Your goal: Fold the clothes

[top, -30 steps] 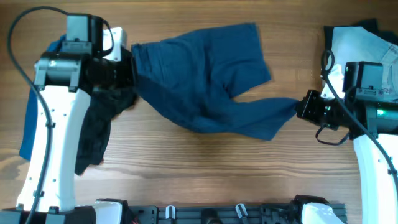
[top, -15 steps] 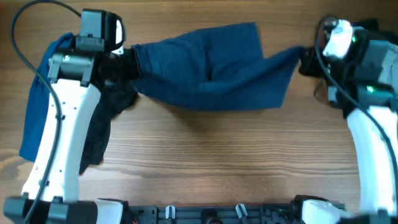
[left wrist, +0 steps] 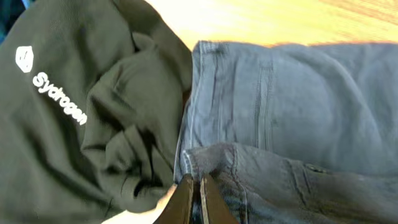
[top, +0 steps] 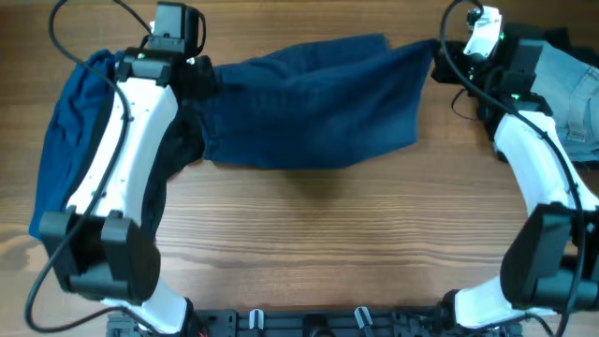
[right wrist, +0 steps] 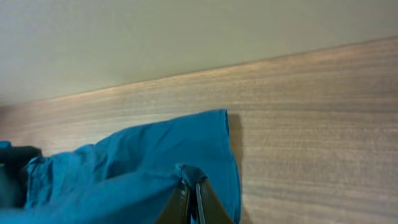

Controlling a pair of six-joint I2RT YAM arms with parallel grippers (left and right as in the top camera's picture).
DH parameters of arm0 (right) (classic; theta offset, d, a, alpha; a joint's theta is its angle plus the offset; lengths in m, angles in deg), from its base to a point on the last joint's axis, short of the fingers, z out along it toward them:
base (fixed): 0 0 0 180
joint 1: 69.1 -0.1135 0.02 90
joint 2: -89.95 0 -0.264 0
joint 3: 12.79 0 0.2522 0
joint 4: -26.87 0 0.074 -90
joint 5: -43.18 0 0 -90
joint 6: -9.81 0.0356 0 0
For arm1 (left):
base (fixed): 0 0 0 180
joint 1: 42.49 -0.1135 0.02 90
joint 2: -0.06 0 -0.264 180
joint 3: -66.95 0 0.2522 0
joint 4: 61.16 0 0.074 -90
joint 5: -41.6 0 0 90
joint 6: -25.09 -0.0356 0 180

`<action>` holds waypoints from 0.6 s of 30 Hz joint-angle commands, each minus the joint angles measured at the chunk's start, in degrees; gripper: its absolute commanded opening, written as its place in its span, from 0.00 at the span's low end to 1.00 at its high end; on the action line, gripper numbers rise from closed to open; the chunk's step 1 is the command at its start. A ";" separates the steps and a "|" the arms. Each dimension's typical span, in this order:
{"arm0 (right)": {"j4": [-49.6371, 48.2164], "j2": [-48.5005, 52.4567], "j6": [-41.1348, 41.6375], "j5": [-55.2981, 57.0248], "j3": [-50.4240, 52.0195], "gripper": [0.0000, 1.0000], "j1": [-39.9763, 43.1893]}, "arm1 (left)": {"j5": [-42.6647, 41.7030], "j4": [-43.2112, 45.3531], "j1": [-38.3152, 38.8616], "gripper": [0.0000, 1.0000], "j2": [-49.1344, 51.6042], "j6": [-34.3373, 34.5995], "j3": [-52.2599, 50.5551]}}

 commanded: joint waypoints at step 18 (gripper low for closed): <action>-30.47 15.47 0.31 13.97 -0.81 0.04 -8.37 | 6.08 27.69 -2.71 0.04 12.79 1.05 -0.26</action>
